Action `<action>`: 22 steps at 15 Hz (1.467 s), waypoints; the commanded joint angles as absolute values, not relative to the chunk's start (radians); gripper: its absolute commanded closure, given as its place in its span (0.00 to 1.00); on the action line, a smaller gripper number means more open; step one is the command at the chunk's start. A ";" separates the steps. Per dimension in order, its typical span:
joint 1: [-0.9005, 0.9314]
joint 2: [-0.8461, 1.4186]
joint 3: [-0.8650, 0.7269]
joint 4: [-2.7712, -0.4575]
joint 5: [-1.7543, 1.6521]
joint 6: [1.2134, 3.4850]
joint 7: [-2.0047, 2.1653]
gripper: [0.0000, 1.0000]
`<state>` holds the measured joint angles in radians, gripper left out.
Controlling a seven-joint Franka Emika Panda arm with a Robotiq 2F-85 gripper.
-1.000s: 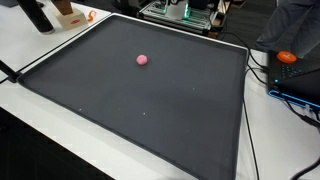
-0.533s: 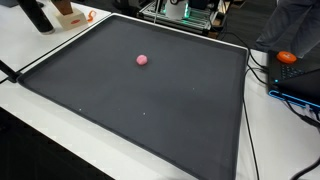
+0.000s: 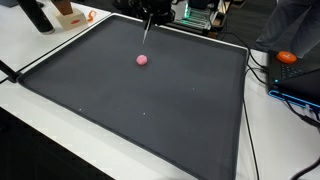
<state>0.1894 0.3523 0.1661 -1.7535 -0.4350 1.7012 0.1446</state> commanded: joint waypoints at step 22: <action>0.322 0.866 0.109 -1.224 -0.462 1.382 -0.142 0.99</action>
<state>0.3088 0.8156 0.1283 -1.3098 -0.4694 1.4329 -0.1219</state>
